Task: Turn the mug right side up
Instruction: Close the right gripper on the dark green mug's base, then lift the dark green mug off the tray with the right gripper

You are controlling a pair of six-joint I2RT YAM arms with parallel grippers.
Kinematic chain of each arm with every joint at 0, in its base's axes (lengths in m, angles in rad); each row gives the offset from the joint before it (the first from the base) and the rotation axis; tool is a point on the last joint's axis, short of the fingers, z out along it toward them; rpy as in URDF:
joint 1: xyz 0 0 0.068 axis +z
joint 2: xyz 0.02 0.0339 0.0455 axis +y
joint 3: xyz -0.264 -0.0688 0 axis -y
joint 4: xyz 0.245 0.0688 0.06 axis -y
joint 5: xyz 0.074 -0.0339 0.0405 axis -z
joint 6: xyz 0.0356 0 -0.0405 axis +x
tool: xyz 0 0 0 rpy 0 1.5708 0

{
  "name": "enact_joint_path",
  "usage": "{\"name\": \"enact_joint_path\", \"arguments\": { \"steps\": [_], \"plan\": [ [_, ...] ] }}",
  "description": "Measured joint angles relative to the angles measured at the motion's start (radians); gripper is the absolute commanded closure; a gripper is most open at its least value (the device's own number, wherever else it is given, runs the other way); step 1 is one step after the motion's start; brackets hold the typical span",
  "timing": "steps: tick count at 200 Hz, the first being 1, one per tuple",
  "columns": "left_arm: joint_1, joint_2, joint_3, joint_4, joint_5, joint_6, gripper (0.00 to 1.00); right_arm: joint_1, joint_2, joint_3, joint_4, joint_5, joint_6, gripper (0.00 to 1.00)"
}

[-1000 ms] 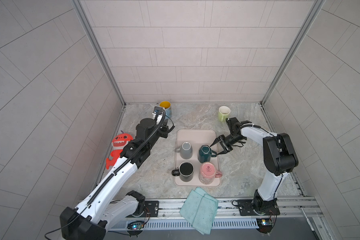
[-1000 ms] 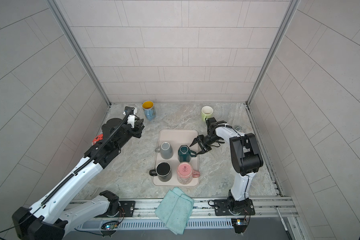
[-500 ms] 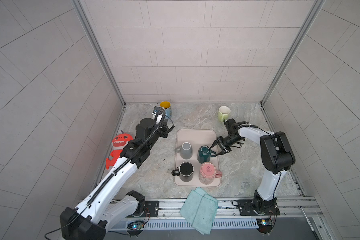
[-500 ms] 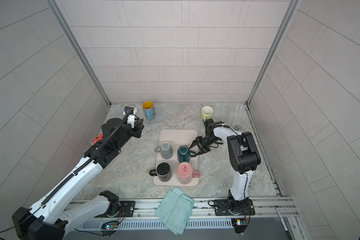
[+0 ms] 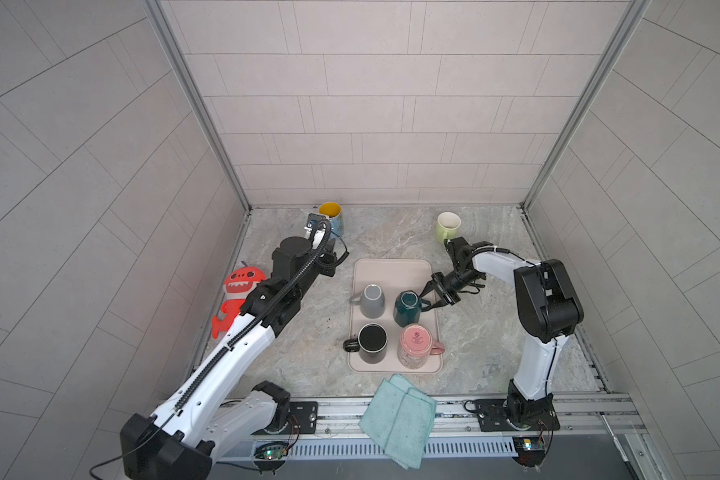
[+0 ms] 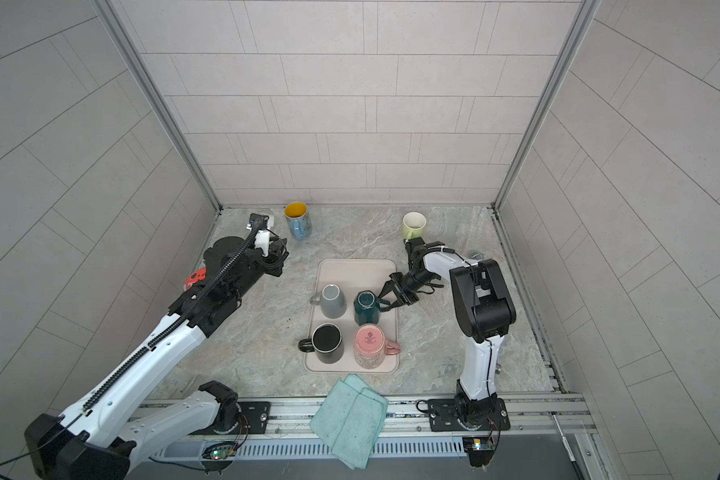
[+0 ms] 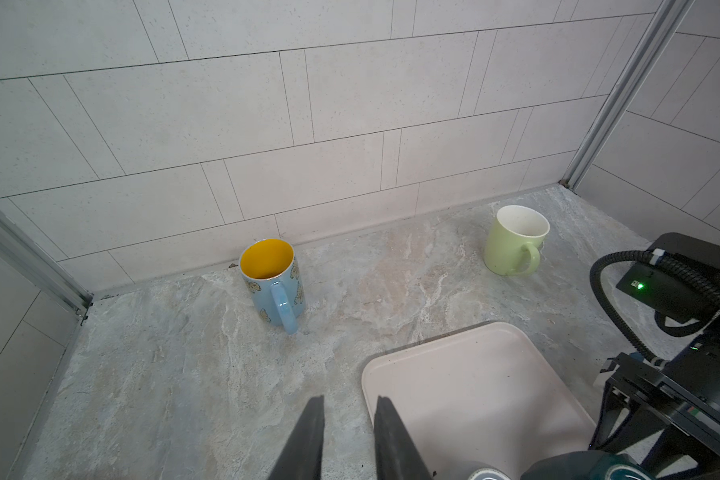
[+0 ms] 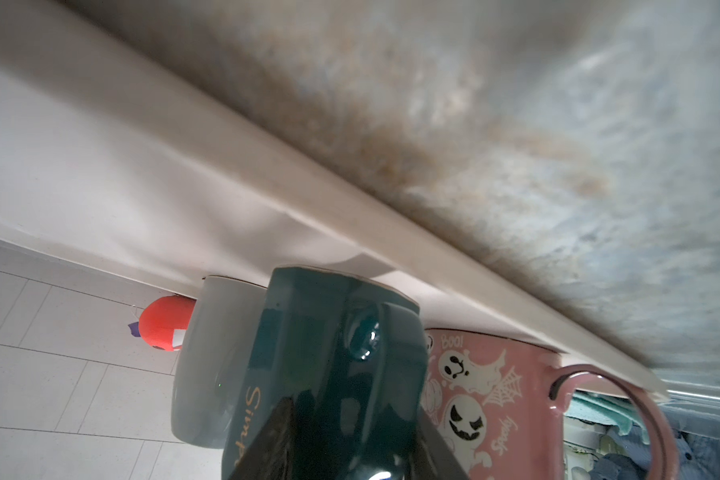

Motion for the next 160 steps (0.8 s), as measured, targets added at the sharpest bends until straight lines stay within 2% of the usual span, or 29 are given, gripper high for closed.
{"name": "enact_joint_path", "arguments": {
  "steps": [63,91,160],
  "plan": [
    [0.0,0.0,0.0,-0.001,-0.003,0.0,0.75,0.0,0.005,0.002,0.003,-0.002,-0.001,0.92],
    [0.0,0.0,-0.001,-0.001,-0.003,0.0,0.75,0.002,0.005,0.002,0.015,0.0,-0.002,1.0],
    [0.003,0.0,-0.002,-0.001,-0.002,0.0,0.75,0.002,0.016,0.027,0.096,0.01,0.036,1.0]
  ]
}}
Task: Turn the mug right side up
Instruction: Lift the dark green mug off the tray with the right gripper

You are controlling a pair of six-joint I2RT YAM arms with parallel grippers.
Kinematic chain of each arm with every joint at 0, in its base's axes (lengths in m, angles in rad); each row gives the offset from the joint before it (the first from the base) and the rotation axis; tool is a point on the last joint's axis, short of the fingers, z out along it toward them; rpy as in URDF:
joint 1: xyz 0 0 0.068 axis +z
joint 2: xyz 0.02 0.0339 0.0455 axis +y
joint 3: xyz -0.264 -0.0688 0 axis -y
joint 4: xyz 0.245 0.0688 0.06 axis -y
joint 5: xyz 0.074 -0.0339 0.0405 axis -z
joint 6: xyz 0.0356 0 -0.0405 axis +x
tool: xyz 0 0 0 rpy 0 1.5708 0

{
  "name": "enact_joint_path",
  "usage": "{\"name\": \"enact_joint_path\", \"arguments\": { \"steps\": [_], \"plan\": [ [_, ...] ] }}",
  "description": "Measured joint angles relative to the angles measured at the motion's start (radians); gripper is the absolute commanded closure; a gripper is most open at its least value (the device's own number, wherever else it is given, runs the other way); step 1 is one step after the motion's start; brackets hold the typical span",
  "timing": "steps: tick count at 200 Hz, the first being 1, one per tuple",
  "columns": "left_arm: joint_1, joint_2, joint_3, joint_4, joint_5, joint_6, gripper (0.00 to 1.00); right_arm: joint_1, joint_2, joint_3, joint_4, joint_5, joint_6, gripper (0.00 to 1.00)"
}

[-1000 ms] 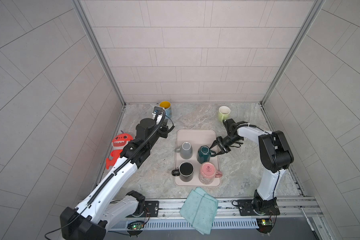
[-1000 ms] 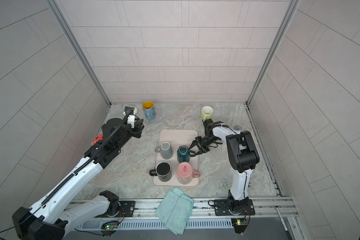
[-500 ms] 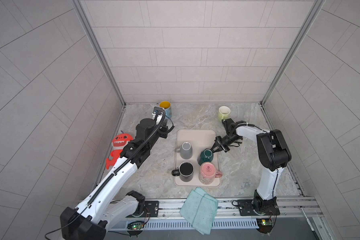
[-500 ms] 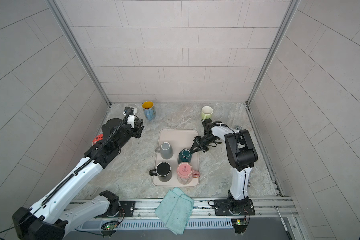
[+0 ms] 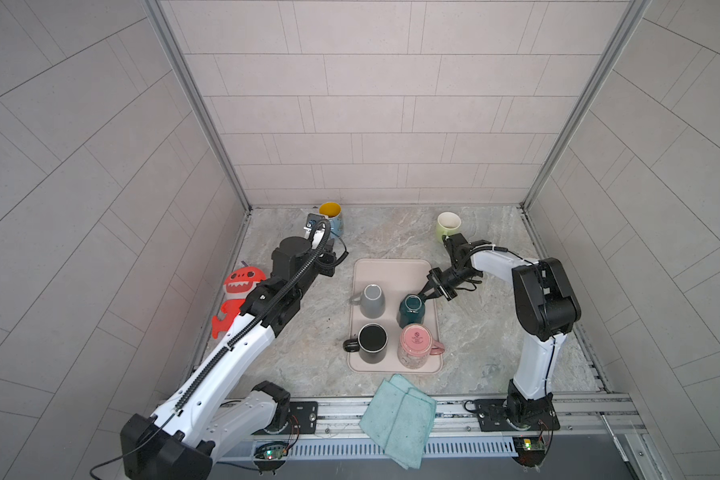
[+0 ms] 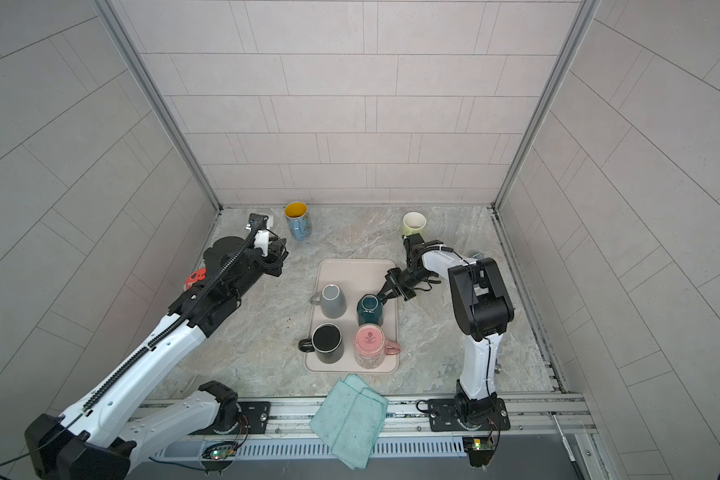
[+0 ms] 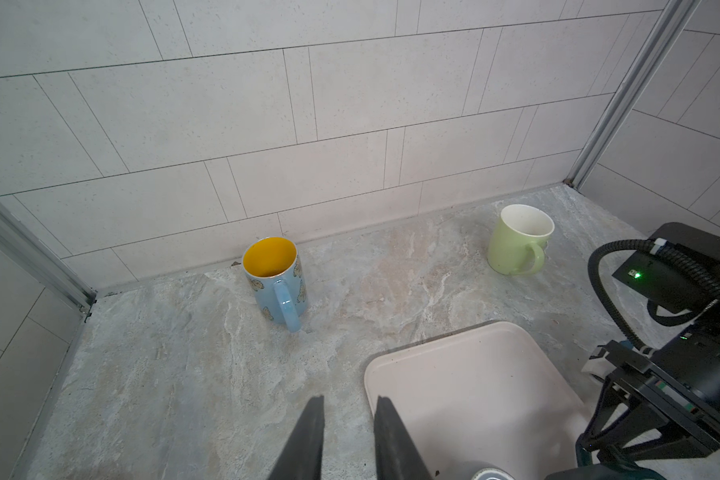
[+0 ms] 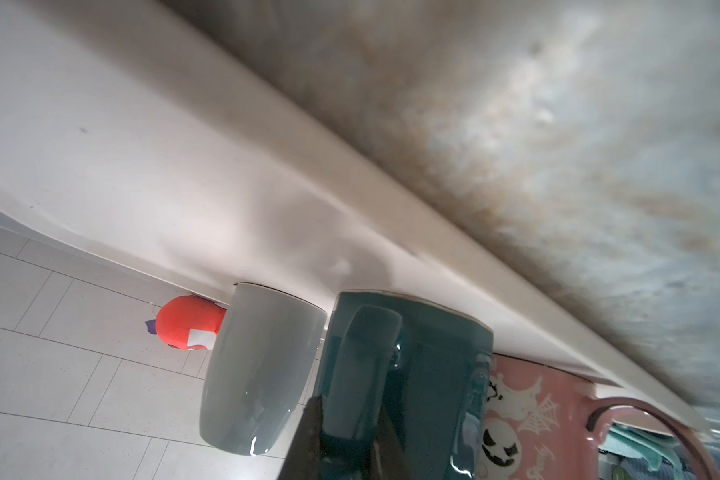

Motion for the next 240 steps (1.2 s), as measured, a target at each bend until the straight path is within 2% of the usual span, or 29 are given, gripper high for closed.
{"name": "enact_joint_path", "arguments": {
  "steps": [78,152,203,240],
  "plan": [
    [0.001,0.005,0.0,-0.001,0.004,-0.003,0.75,0.0,-0.051,0.011,0.194,0.048,0.01,1.0],
    [0.001,0.009,0.017,-0.02,0.029,-0.014,0.75,0.002,-0.15,-0.089,0.453,0.069,0.006,1.0],
    [0.001,0.009,0.024,-0.03,0.039,-0.019,0.75,0.014,-0.153,-0.104,0.5,0.069,-0.011,1.0],
    [0.001,0.009,0.026,-0.042,0.043,-0.019,0.75,0.026,-0.153,-0.053,0.47,0.071,-0.098,1.0]
  ]
}}
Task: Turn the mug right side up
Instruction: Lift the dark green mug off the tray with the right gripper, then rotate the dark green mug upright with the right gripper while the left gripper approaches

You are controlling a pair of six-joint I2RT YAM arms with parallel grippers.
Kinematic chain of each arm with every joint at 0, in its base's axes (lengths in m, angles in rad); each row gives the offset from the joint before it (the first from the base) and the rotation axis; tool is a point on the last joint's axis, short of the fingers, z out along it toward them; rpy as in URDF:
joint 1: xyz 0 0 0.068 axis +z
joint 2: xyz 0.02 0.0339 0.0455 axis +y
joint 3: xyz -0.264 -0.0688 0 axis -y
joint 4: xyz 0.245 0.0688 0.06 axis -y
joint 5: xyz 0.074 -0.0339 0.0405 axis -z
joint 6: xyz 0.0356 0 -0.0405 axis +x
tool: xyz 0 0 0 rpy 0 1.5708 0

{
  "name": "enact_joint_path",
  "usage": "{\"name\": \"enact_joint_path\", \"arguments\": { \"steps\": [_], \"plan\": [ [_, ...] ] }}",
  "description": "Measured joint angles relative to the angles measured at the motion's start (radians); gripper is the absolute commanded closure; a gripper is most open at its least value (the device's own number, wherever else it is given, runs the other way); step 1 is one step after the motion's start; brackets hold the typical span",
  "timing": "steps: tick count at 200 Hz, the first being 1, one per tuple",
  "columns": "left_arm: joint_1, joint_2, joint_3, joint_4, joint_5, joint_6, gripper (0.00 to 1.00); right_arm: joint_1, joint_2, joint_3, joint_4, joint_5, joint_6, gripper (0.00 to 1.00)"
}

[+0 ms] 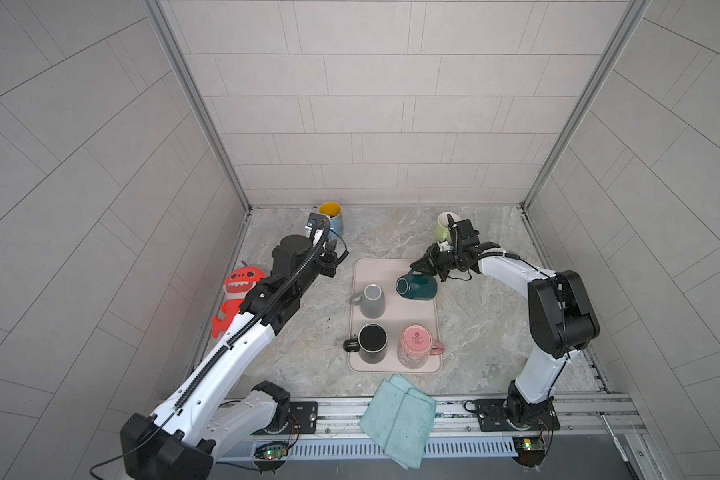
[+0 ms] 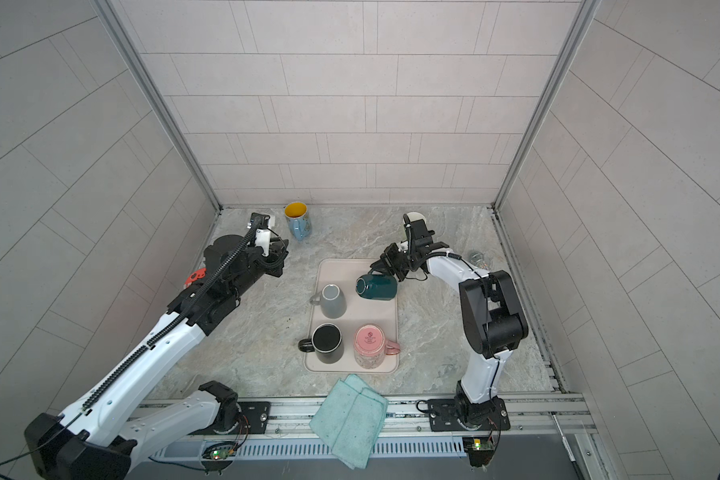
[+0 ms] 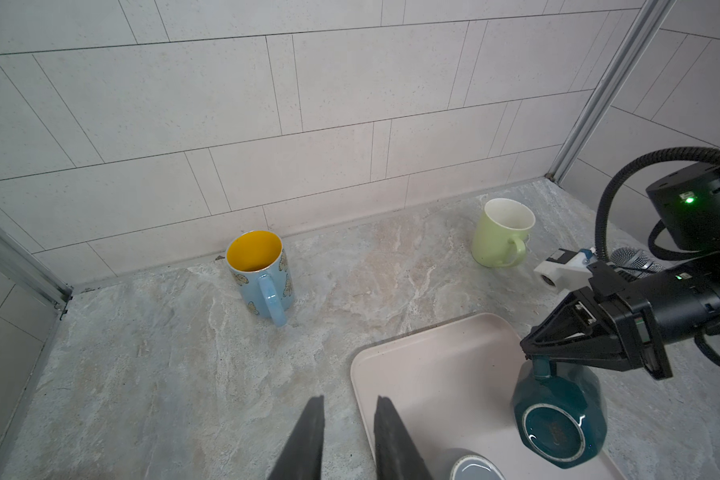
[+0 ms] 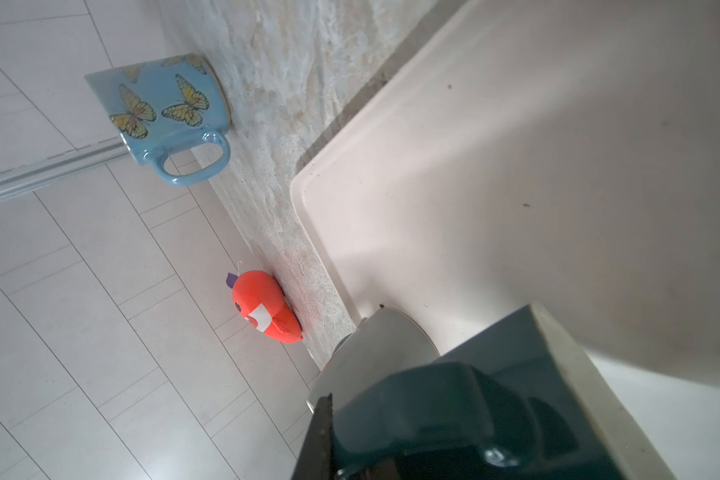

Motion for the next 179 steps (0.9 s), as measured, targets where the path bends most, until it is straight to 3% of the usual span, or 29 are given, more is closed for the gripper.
{"name": "enact_joint_path", "arguments": {
  "steps": [56,103,147,179],
  "plan": [
    [0.061,0.078,0.158,-0.08,0.051,-0.041,0.75,0.053,-0.007,0.2,-0.208,0.082,-0.339,1.0],
    [0.155,0.184,0.336,-0.156,0.195,-0.124,0.76,0.166,-0.131,0.26,-0.327,0.273,-0.655,1.0],
    [0.162,0.301,0.497,-0.228,0.383,-0.19,0.76,0.341,-0.359,0.122,-0.204,0.543,-0.95,1.0],
    [0.166,0.339,0.521,-0.251,0.526,-0.237,0.75,0.407,-0.466,0.035,-0.099,0.631,-1.096,1.0]
  ]
}}
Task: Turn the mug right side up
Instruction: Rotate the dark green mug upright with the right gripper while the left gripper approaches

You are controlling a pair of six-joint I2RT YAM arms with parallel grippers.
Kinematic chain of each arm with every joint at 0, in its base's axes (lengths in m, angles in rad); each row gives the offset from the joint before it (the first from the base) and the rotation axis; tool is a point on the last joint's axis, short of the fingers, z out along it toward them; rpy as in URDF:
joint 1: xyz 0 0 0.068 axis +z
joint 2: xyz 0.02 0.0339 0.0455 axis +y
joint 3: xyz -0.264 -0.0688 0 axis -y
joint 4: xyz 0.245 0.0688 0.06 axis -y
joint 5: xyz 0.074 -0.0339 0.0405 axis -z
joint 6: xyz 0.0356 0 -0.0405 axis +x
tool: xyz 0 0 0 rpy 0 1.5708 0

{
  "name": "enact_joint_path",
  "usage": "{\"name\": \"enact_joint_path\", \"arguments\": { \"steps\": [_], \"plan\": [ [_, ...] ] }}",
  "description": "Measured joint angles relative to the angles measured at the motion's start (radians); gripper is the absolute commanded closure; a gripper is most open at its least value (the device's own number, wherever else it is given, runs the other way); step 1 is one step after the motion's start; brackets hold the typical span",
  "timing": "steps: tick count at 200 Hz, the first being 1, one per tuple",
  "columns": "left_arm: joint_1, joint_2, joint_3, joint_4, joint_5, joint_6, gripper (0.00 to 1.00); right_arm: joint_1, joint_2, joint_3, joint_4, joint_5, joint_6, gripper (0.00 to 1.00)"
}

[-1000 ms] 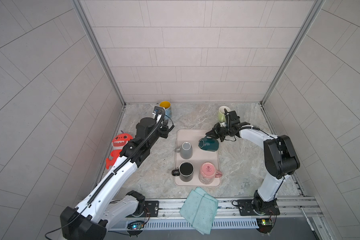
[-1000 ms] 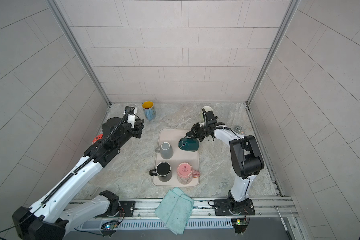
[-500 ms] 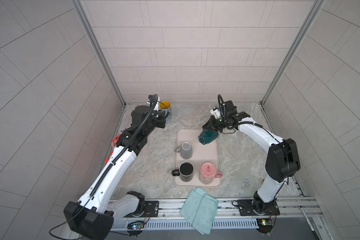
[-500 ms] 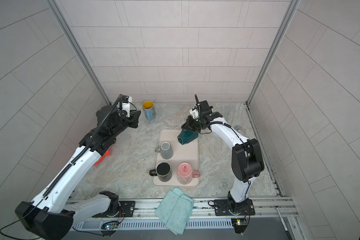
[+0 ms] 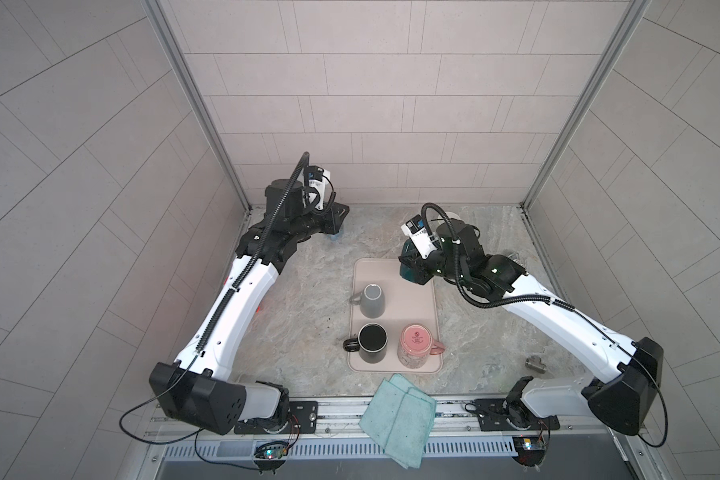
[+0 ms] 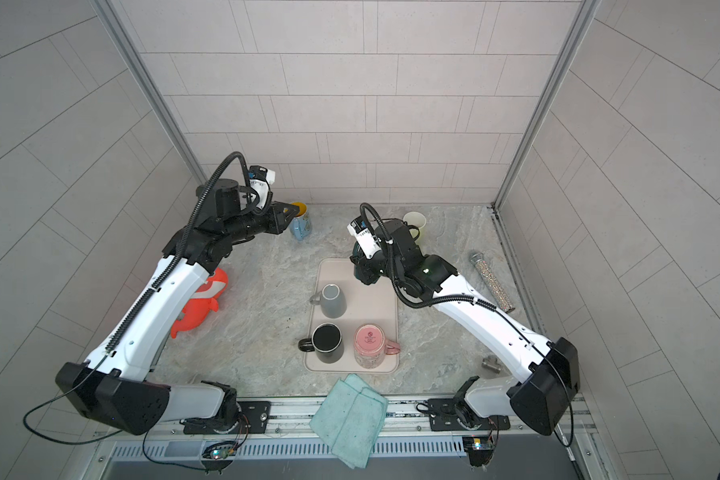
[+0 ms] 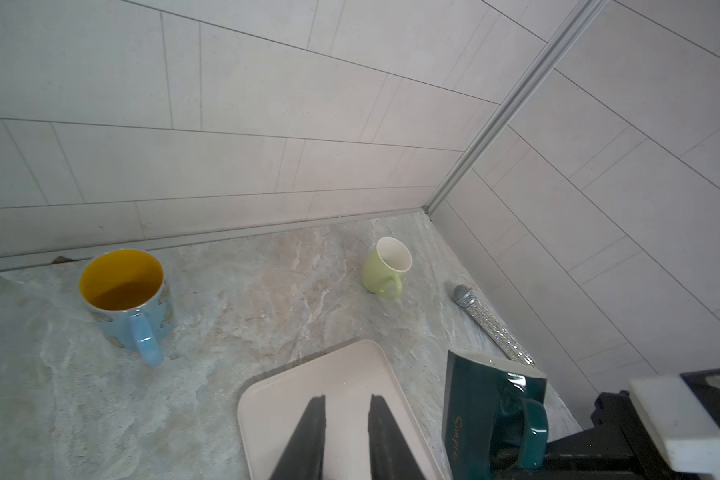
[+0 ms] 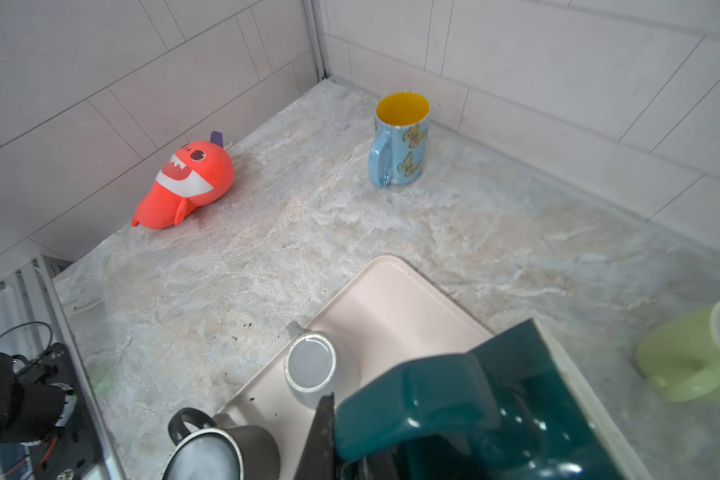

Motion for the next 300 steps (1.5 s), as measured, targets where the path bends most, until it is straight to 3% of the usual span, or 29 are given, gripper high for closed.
{"name": "enact_joint_path", "arguments": {
  "steps": [32,61,111,193,300],
  "plan": [
    [0.001,0.014,0.0,0.014,0.175,-0.075,0.75,0.004,-0.026,-0.025,0.072,0.043,-0.107,1.0],
    [0.001,0.002,-0.055,0.134,0.336,-0.179,0.68,0.028,-0.031,-0.024,0.089,0.051,-0.192,1.0],
    [-0.003,-0.008,-0.108,0.251,0.467,-0.28,0.57,0.077,-0.029,0.024,0.08,0.066,-0.268,1.0],
    [-0.06,-0.003,-0.115,0.232,0.462,-0.29,0.56,0.133,0.051,0.098,0.069,0.12,-0.315,1.0],
    [-0.135,0.032,-0.047,0.0,0.36,-0.144,0.56,0.141,0.113,0.166,0.051,0.16,-0.333,1.0]
  ]
}}
